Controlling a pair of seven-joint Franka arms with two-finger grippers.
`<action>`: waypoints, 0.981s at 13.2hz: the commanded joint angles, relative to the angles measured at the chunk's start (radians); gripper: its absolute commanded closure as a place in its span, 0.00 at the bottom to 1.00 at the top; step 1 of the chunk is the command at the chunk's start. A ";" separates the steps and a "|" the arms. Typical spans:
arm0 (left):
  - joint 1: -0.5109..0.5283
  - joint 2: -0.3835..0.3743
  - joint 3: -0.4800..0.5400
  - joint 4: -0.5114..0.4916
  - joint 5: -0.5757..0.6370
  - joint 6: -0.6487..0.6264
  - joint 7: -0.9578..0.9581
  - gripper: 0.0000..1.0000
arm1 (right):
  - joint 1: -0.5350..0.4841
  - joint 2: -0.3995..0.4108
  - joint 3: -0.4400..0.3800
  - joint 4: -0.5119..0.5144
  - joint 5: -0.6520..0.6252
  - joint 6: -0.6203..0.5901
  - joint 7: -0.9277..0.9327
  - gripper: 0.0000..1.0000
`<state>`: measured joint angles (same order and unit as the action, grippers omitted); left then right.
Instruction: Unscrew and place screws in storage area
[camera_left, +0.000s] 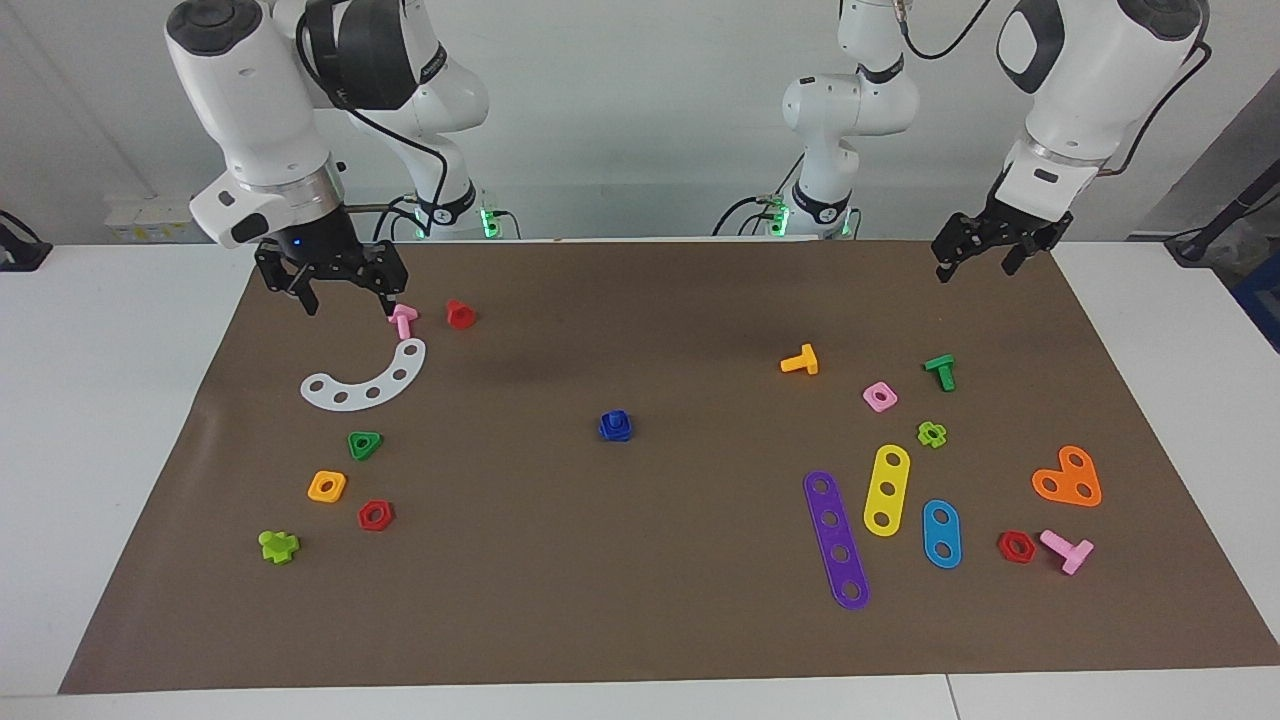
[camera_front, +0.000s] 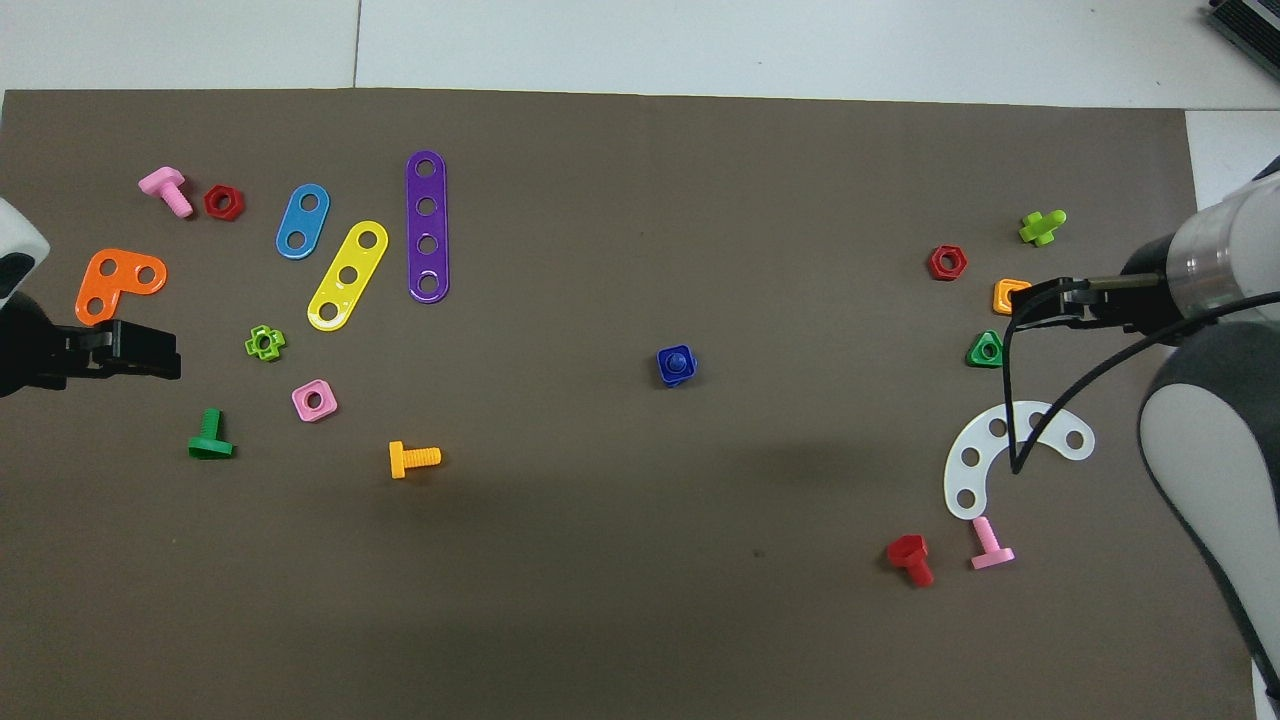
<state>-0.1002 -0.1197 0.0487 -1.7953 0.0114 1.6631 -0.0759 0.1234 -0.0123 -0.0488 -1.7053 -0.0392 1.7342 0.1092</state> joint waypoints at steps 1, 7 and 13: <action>-0.001 -0.001 0.005 -0.001 0.022 0.000 0.048 0.00 | -0.016 -0.002 0.007 0.030 0.024 0.010 0.009 0.00; -0.120 -0.023 -0.007 -0.097 -0.052 0.177 0.003 0.00 | -0.059 0.015 0.035 0.121 0.019 -0.039 0.014 0.00; -0.412 0.289 -0.004 0.088 -0.105 0.352 -0.375 0.01 | -0.100 0.003 0.098 0.136 0.007 -0.079 0.017 0.00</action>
<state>-0.4369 0.0176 0.0249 -1.8318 -0.0798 1.9751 -0.3677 0.0519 -0.0120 0.0207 -1.5895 -0.0393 1.6849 0.1100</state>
